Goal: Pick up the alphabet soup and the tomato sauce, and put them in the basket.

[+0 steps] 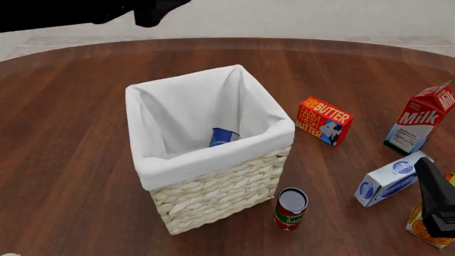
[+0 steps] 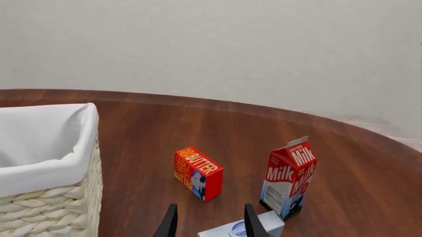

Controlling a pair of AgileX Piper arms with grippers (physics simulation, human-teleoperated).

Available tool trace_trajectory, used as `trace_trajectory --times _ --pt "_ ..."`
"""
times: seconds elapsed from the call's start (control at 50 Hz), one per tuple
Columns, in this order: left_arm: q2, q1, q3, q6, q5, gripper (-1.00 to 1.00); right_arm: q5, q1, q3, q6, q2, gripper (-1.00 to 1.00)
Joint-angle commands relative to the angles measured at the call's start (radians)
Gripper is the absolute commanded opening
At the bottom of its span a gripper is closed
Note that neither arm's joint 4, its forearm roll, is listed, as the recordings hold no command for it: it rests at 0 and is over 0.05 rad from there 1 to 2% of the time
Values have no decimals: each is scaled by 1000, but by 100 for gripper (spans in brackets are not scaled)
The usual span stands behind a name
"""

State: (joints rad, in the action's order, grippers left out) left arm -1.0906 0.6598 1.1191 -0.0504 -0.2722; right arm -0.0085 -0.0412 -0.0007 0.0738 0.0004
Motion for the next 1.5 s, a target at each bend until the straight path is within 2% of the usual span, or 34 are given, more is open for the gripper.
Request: trace_trajectory --times 0.02,0.16,0.18,0.24,0.34,0.42,0.48,0.56,0.62,0.64,0.66,0.68,0.96,0.98,1.0,1.02,1.06,1.08,1.1,1.24,1.36,1.44,1.5 --pt "33 1 -6 -46 46 100 0 2 0 10 0 100" --pt "55 11 0 -53 69 100 0 7 0 18 0 100" --pt "66 9 1 -84 93 100 2 13 0 18 0 100" --pt "76 10 -5 -95 114 100 1 23 -2 18 0 100" --pt "78 6 0 -93 120 100 4 23 -4 10 0 100" --pt "86 -23 41 -144 121 100 23 7 -18 6 0 100" --pt "86 -37 53 -129 127 100 44 2 -40 0 4 100" --pt "98 -45 50 -152 151 100 65 -6 -56 14 4 100" --pt "103 -47 50 -169 167 100 86 -15 -63 -4 1 100" --pt "102 -48 51 -172 170 100 90 -18 -61 -1 1 100" --pt "98 -53 56 -173 176 100 86 -9 -54 34 2 100" --pt "97 -51 59 -179 182 100 93 -14 -62 23 3 100" --pt "116 -73 44 -221 247 100 184 -20 -178 98 57 100" --pt "115 -74 43 -222 250 100 190 -28 -194 63 80 100" --pt "116 -74 41 -225 253 100 205 -41 -220 3 99 100" --pt "118 -76 40 -226 257 100 211 -36 -236 -9 126 100" --pt "121 -76 36 -231 263 100 223 -32 -245 38 126 100" --pt "121 -76 36 -231 263 100 222 -32 -245 38 126 100" --pt "123 -81 32 -235 272 100 226 -25 -245 82 128 100" --pt "110 -116 29 -285 307 100 255 -52 -265 172 167 100" --pt "100 -146 27 -310 331 100 299 -84 -292 189 181 100" --pt "98 -149 17 -316 346 100 341 -133 -323 182 223 100" --pt "97 -154 17 -324 352 100 363 -135 -334 209 209 100"
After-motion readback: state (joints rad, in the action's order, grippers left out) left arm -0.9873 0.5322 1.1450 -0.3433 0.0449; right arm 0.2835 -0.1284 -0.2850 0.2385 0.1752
